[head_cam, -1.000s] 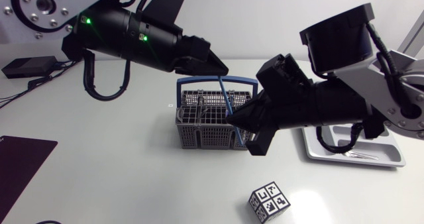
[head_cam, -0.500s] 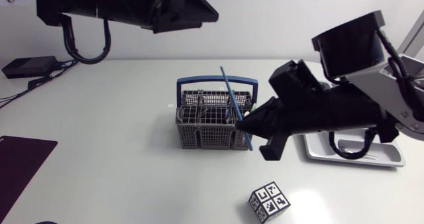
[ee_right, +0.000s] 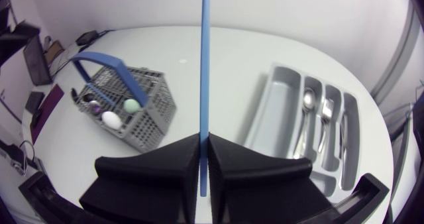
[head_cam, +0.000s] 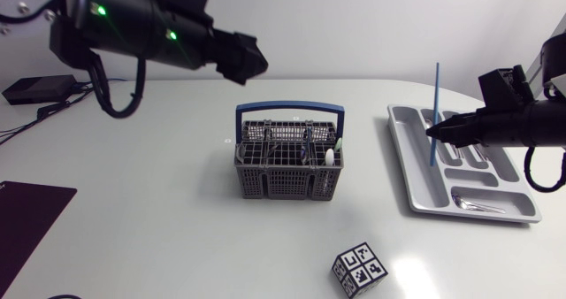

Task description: Transfer all utensils from the basket to the drawer tray.

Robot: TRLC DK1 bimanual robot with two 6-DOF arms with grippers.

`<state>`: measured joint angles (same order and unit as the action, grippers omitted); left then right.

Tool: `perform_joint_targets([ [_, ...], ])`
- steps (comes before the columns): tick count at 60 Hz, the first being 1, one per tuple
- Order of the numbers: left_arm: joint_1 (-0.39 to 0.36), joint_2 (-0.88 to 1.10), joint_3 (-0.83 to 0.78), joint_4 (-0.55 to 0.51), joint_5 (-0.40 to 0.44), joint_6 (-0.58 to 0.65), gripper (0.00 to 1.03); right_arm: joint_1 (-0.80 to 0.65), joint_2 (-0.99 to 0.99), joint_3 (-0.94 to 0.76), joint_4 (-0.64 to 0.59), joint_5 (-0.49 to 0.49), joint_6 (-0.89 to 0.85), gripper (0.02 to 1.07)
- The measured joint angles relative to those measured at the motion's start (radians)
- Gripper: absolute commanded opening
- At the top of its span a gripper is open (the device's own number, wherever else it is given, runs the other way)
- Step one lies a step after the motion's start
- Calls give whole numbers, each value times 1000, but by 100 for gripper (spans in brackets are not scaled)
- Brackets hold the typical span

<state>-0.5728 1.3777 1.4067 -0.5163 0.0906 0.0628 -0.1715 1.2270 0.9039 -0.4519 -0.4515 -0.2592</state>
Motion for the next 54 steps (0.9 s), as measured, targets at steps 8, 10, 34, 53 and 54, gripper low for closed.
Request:
perform_joint_targets([
  [8, -97, 33, -42, -10, -142, 44, 72, -83, 170, 53, 2, 35, 1, 7],
  [10, -116, 45, -48, -10, -171, 48, 72, -92, 212, 67, 2, 46, 1, 7],
  [34, -251, 243, -40, -82, -423, 70, 71, -99, 527, 207, 2, 166, 66, 44],
  [53, -293, 373, 77, -165, -554, 69, 71, -78, 559, 216, -28, 195, 77, 102],
  [54, -293, 379, 84, -167, -563, 69, 71, -77, 559, 217, -34, 195, 79, 102],
])
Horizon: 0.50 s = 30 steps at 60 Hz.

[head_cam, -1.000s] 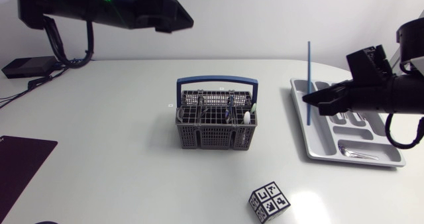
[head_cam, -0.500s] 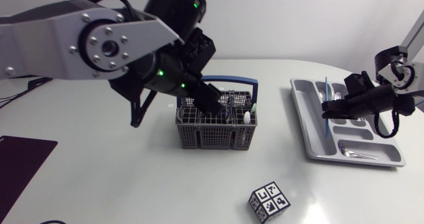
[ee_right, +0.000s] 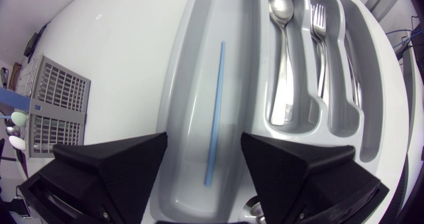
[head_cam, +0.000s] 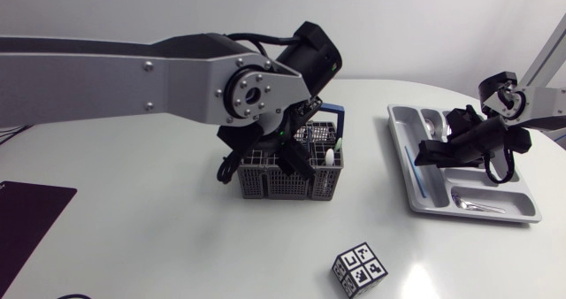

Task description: Transfer all utensils from the basket to the drawer tray.

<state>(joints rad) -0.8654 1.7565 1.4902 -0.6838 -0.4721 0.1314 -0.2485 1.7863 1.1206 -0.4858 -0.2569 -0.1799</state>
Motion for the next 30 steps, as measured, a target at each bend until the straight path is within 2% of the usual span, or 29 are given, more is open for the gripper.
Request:
perform_joint_targets([
  [7, 0, 40, 31, -11, -36, -3, 71, 35, -36, -5, -35, -37, -8, 102],
  [18, 0, 79, 45, -19, -69, -8, 66, 179, -259, -58, -38, -135, -61, 102],
  [30, 7, 99, 47, -19, -88, -26, 59, 257, -447, -152, -58, -240, -129, 102],
])
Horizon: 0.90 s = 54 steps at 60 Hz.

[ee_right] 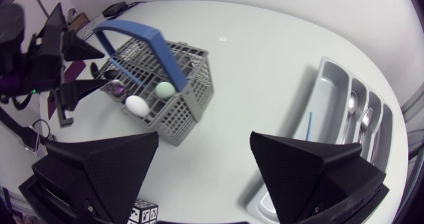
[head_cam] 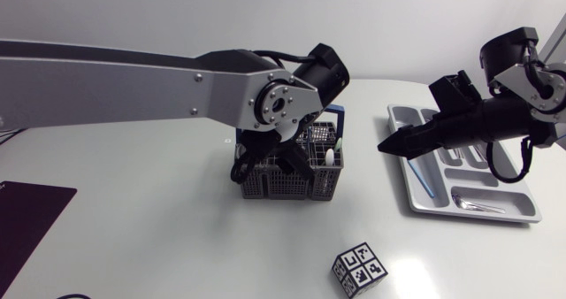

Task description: Transfer all utensils from the basket to the drawer tray.

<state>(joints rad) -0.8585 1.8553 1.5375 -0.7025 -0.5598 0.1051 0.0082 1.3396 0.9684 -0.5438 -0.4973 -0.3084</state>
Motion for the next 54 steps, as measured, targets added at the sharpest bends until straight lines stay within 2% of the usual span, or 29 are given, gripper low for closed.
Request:
perform_joint_targets([
  [11, 6, 23, 0, 0, -13, 0, 54, 65, -118, -97, 1, -102, -114, 102],
  [20, 6, 38, 0, 0, -18, -8, 41, 123, -153, -156, 22, -113, -171, 102],
  [28, 6, 44, 0, 1, -23, -23, 26, 156, -164, -192, 50, -116, -194, 102],
  [32, 6, 44, 0, 1, -26, -26, 22, 160, -164, -195, 55, -117, -194, 102],
  [40, 6, 47, 0, 1, -26, -26, 6, 160, -164, -198, 74, -116, -194, 102],
  [54, 6, 56, 0, 10, -41, -26, 4, 160, -165, -203, 78, -116, -194, 102],
])
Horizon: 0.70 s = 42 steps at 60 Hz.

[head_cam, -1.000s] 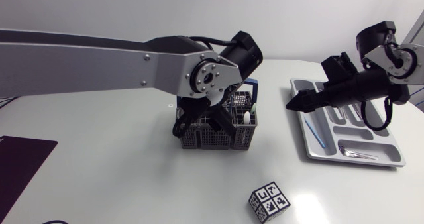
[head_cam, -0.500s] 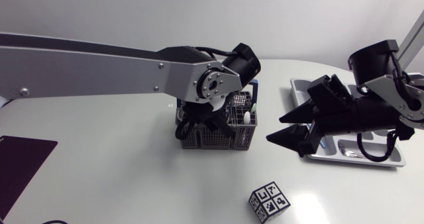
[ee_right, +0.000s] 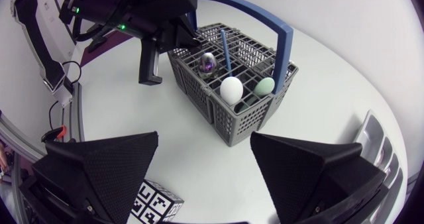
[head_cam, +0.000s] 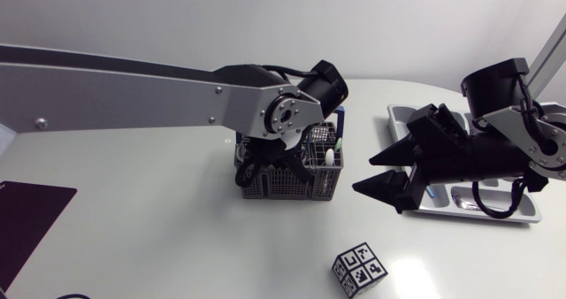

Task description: Transfer all utensils from the basket to the drawer tray.

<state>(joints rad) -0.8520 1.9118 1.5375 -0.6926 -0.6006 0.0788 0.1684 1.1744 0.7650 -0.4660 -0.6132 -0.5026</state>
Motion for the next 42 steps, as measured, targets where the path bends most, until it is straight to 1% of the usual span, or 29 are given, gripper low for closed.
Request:
perform_joint_targets([
  [22, 0, -31, 0, 2, -7, 1, 4, 13, -10, -2, 0, 0, 0, 102],
  [33, -1, -111, -5, 4, -11, 5, 4, 18, -13, -2, 0, 0, 0, 102],
  [42, -15, -186, -26, 13, -34, 28, 4, 29, -32, -13, 0, 0, 0, 102],
])
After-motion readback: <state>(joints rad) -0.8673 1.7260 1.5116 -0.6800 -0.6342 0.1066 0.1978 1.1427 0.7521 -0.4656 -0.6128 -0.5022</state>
